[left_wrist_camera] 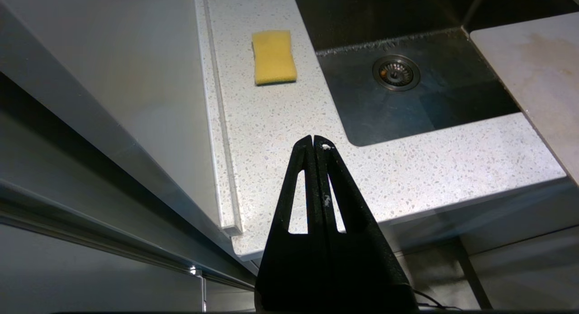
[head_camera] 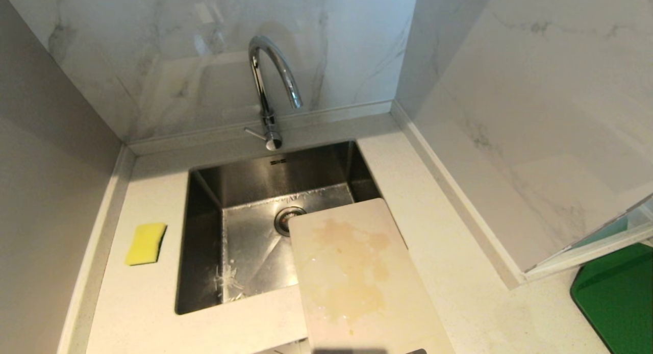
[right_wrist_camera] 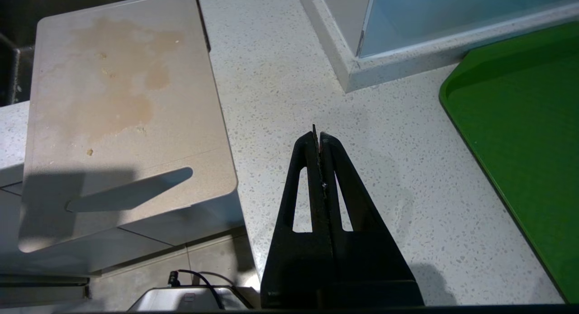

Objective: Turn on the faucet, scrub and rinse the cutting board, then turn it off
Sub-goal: Turn on the tap

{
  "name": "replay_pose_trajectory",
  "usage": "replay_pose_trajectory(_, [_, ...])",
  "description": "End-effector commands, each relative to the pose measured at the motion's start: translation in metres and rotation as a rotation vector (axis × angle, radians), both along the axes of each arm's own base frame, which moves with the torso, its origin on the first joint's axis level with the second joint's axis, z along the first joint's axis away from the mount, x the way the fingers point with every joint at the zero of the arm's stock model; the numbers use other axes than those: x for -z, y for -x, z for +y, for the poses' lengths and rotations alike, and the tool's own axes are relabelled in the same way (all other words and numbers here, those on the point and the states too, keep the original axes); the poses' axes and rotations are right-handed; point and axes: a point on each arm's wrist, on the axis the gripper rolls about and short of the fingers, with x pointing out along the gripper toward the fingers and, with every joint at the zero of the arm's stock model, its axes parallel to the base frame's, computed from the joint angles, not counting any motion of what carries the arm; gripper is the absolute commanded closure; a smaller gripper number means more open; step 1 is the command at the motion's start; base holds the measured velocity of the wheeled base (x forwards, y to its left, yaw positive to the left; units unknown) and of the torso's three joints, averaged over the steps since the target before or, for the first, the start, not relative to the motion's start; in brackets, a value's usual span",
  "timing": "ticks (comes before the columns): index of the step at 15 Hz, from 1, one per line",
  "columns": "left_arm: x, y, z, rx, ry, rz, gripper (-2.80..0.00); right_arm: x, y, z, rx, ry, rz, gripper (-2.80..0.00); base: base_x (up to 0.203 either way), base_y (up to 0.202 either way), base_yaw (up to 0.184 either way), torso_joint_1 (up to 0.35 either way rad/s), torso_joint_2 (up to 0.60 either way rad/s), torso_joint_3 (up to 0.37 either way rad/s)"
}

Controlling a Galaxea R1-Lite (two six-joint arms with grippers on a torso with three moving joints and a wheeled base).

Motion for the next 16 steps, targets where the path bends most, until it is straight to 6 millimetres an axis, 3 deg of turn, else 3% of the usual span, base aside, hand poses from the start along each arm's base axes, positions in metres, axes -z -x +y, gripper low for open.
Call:
replay_pose_trajectory(1, [0.0,0.0,0.0,-0.002,0.0,-0.005,0.0,0.0,0.0,0.0,0.0,0.001,0.0,0.0,0.0,0.0,0.0,0.0,0.0,0.0])
replay_pose_trajectory(11, [-0.002,-0.001,0.0,-0.003,-0.004,0.079,0.0,0.0,0.0,0.0,0.0,-0.002,-0.002,0.0,0.0,0.0,0.0,0.0,0.0,0.0])
replay_pose_trajectory(13, [-0.017,-0.006,-0.001,0.036,-0.017,0.126,0.0,0.0,0.0,0.0,0.0,-0.002,-0.002,0.0,0.0,0.0,0.0,0.0,0.0,0.0])
replay_pose_trajectory(16, [-0.058,-0.025,-0.002,0.127,-0.023,0.202,0.0,0.0,0.0,0.0,0.001,-0.002,-0.002,0.0,0.0,0.0,0.0,0.0,0.0,0.0])
